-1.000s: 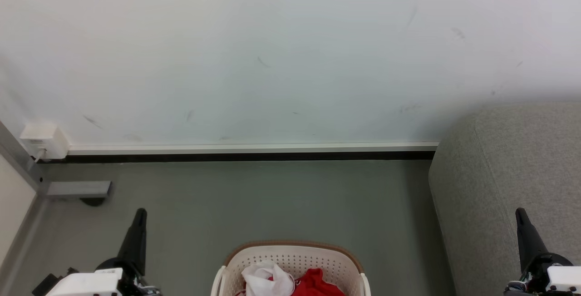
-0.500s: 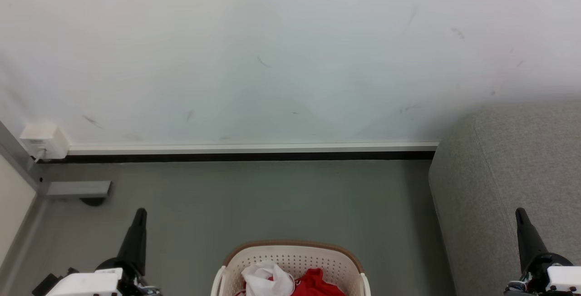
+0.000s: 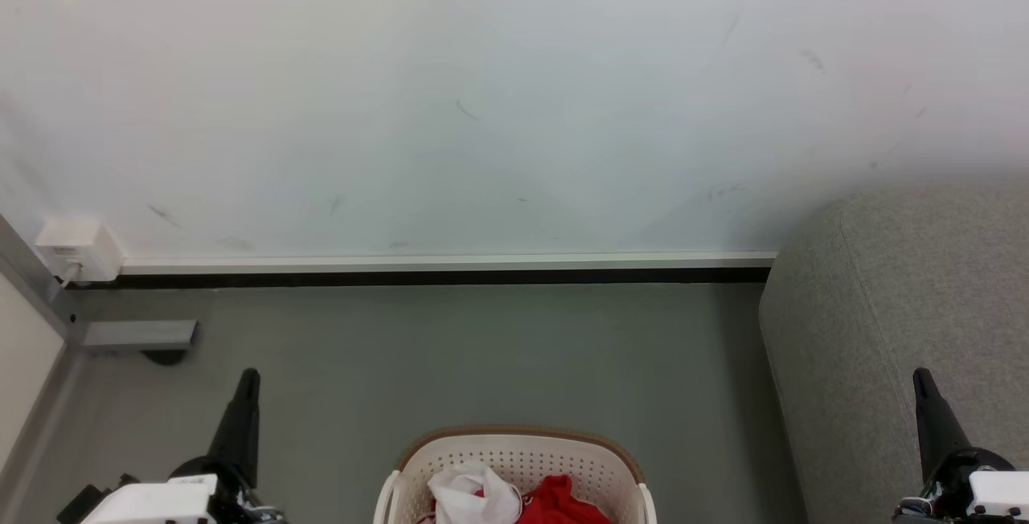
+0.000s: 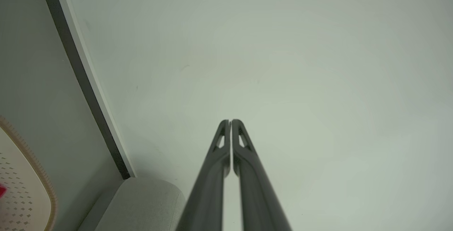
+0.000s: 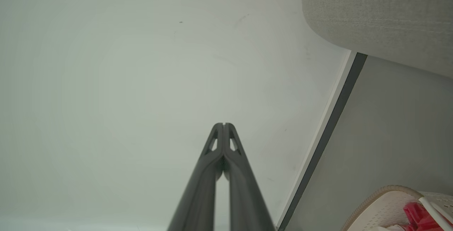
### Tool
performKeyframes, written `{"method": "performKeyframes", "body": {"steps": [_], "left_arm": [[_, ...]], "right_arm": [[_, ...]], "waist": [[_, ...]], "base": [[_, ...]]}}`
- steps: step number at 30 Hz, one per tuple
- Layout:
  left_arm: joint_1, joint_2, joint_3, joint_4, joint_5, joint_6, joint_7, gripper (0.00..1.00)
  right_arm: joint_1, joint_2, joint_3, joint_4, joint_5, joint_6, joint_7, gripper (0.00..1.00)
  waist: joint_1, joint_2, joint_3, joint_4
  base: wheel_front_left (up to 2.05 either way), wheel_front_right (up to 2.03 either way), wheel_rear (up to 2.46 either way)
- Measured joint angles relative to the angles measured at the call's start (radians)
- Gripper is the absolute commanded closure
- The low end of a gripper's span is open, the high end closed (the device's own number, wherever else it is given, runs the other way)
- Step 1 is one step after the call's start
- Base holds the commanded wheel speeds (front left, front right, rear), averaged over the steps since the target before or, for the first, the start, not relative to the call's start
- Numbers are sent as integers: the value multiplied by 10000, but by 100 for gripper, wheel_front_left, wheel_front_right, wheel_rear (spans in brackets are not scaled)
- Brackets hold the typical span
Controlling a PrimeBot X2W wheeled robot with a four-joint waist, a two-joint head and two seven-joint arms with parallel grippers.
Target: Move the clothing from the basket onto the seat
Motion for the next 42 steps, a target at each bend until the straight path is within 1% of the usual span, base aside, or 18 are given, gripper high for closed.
{"method": "performKeyframes", "body": {"steps": [42], "left_arm": [[0,0,0,0,0,0,0,100]], "right_arm": [[0,0,0,0,0,0,0,100]], "waist": [[0,0,0,0]], "base": [[0,0,0]]}}
